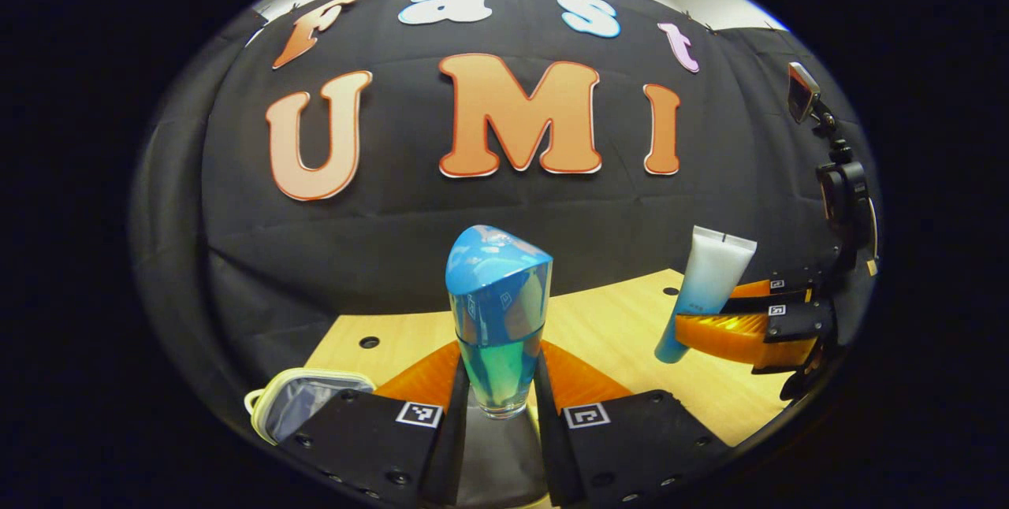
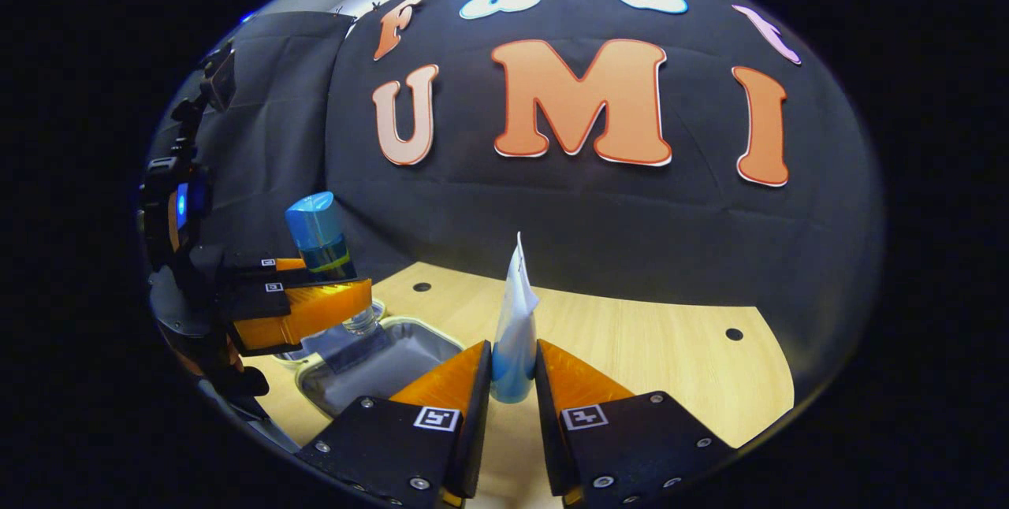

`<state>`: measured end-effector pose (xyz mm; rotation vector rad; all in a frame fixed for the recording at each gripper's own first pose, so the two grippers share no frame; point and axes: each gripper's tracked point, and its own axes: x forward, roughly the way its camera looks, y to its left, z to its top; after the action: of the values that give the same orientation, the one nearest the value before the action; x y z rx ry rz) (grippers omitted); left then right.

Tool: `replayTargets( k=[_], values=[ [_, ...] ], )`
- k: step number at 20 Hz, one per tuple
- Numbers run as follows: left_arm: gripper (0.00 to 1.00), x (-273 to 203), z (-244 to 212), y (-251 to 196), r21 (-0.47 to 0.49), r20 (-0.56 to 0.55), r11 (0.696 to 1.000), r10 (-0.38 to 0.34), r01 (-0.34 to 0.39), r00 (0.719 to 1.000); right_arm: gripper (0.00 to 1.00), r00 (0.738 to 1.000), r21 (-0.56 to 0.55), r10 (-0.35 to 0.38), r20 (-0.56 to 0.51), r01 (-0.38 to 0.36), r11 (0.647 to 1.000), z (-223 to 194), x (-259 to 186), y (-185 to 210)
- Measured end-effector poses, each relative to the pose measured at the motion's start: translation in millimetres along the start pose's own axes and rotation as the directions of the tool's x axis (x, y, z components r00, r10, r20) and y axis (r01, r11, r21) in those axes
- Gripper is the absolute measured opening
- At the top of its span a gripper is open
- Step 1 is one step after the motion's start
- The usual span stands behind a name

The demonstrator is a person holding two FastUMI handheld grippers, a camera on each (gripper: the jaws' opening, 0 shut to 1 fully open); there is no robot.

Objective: First open the suitcase, pack the skin care products into it, and then close the suitcase.

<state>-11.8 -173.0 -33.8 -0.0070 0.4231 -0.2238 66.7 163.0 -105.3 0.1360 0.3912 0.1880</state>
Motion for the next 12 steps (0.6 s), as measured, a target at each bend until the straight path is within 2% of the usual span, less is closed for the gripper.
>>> replayTargets(
  k=[3, 8, 12],
  values=[
    [0.41, -6, -16, 29, 0.011, -0.03, 1.0, 0.023, -0.023, 0.999, 0.33, 1.0, -0.014, 0.03, 0.001, -0.03, 0.999, 2, 7, 29],
    [0.41, -11, -57, 57, 0.006, -0.124, 1.0, 0.014, -0.014, 0.992, 0.33, 0.995, -0.042, 0.089, -0.038, -0.09, 0.995, -14, 15, 79],
    [0.41, -7, -103, 75, -0.004, -0.238, 1.0, -0.003, 0.002, 0.971, 0.33, 0.992, -0.021, 0.106, -0.07, -0.108, 0.994, -32, 23, 102]
  ],
)
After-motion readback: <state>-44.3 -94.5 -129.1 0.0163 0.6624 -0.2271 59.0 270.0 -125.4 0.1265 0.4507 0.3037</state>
